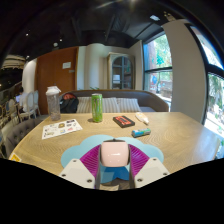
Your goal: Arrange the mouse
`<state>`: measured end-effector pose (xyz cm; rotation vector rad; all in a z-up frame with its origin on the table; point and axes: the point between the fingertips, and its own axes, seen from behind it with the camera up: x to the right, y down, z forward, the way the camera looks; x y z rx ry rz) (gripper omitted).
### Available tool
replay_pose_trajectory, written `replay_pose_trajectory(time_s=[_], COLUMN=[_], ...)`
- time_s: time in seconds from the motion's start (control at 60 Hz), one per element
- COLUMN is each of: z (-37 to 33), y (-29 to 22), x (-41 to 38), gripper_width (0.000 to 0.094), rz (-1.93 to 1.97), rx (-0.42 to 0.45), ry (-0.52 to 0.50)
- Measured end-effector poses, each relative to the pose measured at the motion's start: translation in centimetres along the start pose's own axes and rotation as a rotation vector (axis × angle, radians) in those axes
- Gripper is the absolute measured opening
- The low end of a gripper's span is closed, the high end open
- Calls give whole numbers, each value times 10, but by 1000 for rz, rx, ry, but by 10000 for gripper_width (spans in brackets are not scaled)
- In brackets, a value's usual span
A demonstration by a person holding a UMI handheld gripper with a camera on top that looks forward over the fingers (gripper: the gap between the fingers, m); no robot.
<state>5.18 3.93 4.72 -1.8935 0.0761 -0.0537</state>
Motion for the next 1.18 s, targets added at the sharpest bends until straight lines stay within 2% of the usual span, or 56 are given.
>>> replay_pose_trajectory(time_s=[0.1, 0.283, 0.333, 0.4, 0.467, 0.55, 0.583, 0.617, 0.633, 0.667, 0.967, 1.183], z=[8, 23, 21, 24, 22, 25, 23, 21, 20, 16, -81, -167], y=[3, 26, 40, 46, 53, 51, 51, 49, 49, 48, 5, 17], x=[4, -3, -6, -6, -4, -4, -5, -7, -7, -7, -18, -32], gripper_width=[387, 388, 434, 442, 499, 538, 583, 692, 808, 862, 842, 839], rz=[-11, -28, -32, -30, -11, 23, 25, 31, 34, 36, 67, 78], rx=[-36, -166, -230, -252, -292, -287, -289, -290, -292, -295, -151, -96], ry=[-3, -38, -58, -65, -73, -73, -82, -82, -80, -78, -94, -110])
